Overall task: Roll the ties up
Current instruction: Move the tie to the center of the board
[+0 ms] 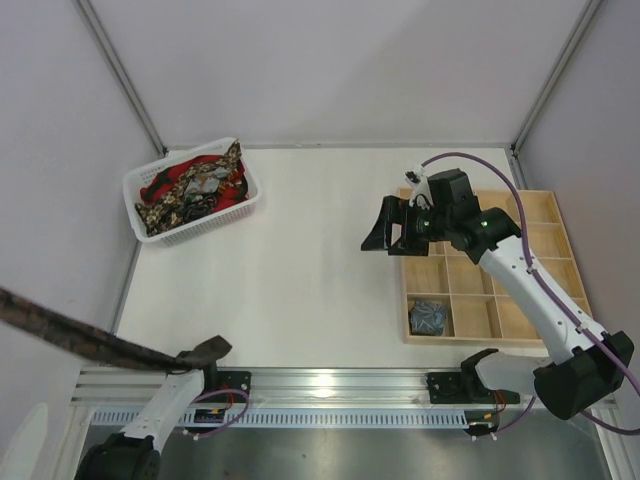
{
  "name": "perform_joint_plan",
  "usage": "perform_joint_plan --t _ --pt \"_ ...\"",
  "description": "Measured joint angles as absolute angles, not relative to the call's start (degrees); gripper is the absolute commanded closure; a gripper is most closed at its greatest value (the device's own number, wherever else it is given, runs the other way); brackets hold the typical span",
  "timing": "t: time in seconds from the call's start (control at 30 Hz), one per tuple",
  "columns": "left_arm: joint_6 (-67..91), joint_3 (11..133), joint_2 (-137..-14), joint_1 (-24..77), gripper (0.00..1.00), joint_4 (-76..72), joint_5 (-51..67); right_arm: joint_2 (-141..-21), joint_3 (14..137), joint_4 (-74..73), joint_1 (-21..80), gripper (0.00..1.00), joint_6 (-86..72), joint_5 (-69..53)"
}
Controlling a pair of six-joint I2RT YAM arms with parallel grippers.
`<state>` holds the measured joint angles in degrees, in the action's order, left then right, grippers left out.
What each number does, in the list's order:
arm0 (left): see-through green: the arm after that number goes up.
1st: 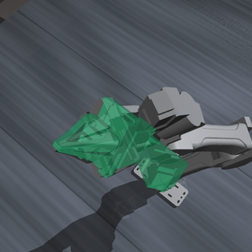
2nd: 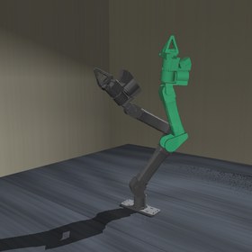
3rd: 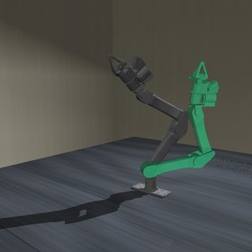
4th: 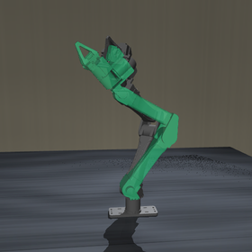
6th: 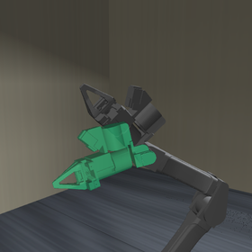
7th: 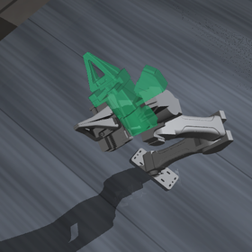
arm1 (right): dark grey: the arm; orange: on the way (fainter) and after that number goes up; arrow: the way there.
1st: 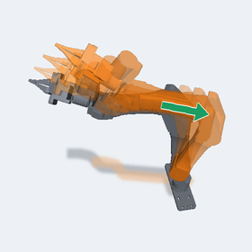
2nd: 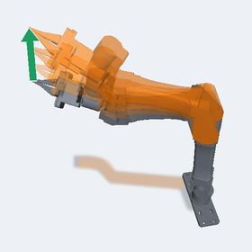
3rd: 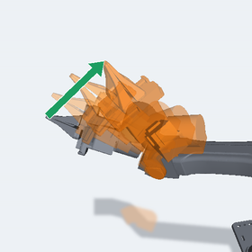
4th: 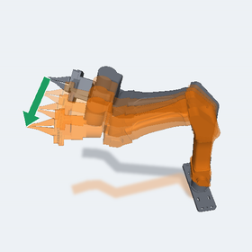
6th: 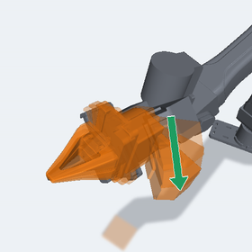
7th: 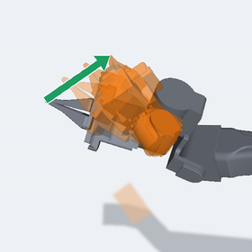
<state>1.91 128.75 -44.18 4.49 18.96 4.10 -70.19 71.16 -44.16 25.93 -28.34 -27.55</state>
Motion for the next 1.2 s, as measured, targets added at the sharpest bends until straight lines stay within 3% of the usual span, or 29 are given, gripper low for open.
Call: perform_joint_plan --t 0.23,0.5,0.77,1.0,1.2 --pt "-3.20 130.39 -41.19 15.70 1.00 17.76 -1.10 -70.19 71.16 -45.01 27.11 0.09 -28.45 -27.44" --pt "-4.38 127.11 -39.46 18.24 1.00 18.52 -2.83 -70.02 71.11 -46.15 27.16 0.09 -28.40 -27.03" --pt "4.12 108.51 -41.76 18.52 1.00 11.92 -0.60 -70.02 70.94 -46.00 27.14 0.09 -28.38 -26.30" --pt "13.15 89.60 -57.23 22.15 1.00 2.31 1.37 -69.71 68.29 -45.30 25.28 0.09 -28.40 -26.39" --pt "12.45 92.16 -81.71 28.10 1.00 2.52 -1.04 -69.69 67.22 -45.04 21.78 0.09 -28.45 -26.41"
